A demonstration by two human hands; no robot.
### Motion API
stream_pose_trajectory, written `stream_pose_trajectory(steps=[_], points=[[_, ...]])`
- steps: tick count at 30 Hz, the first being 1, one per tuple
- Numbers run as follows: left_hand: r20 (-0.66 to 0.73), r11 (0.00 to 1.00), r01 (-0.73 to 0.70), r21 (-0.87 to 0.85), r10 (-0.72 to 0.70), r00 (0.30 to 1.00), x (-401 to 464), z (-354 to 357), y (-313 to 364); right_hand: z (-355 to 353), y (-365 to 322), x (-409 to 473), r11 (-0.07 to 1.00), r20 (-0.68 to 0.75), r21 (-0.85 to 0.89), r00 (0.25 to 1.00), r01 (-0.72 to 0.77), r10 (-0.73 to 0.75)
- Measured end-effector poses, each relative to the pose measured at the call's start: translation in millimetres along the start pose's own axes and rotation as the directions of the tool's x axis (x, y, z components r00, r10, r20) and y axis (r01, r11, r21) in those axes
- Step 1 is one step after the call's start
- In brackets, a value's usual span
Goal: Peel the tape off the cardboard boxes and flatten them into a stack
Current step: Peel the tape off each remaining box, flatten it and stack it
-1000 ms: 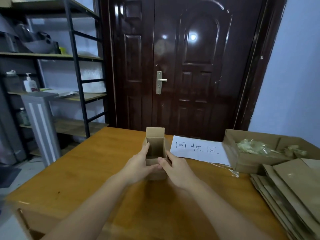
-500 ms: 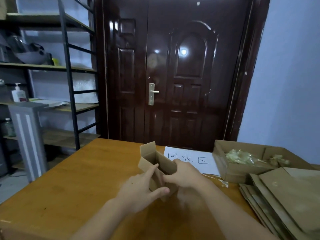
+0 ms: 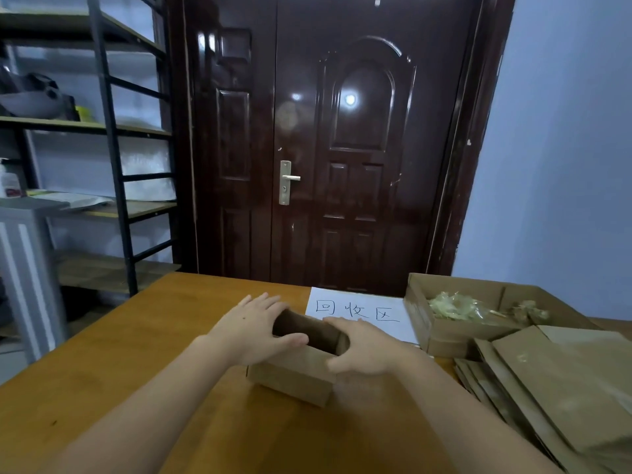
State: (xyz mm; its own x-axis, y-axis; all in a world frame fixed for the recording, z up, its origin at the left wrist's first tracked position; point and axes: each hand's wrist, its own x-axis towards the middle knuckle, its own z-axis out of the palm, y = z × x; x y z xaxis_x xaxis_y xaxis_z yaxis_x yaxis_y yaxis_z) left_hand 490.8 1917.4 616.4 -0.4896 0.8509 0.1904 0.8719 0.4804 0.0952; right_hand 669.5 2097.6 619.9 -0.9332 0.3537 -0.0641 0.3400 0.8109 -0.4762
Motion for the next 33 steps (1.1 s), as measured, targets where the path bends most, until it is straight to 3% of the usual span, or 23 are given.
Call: stream_pose_trajectory(steps=[5,11,18,23,26,29,33], points=[[0.097,0.956,0.077,-0.283,-0.051,0.994,-12,24,-5,14,8,-4,0.985,-0.038,0.167,0.998,0.048,-0.042],[-0.058,0.850,0.107,-0.515,-0.160,0.985,-19,39,8,27,14,-2,0.941,-0.131,0.328,0.990,0.084,-0.043],[-0.099,0.823,0.155,-0.546,-0.247,0.964,-22,49,26,49,25,-9,0.913,-0.227,0.391,0.973,0.118,-0.028],[-0.081,0.827,0.136,-0.546,-0.213,0.974,-25,39,21,52,33,-23,0.981,-0.339,0.152,0.939,0.121,-0.063],[-0.133,0.866,0.128,-0.483,-0.217,0.967,-34,29,10,49,36,-29,0.988,-0.412,0.117,0.910,0.099,-0.043],[-0.177,0.849,0.167,-0.501,-0.290,0.941,-52,27,-1,50,40,-33,0.977,-0.476,0.188,0.879,0.102,0.000],[-0.115,0.760,0.213,-0.615,-0.353,0.928,-78,43,-13,63,48,-42,0.922,-0.504,0.375,0.856,0.095,0.117]])
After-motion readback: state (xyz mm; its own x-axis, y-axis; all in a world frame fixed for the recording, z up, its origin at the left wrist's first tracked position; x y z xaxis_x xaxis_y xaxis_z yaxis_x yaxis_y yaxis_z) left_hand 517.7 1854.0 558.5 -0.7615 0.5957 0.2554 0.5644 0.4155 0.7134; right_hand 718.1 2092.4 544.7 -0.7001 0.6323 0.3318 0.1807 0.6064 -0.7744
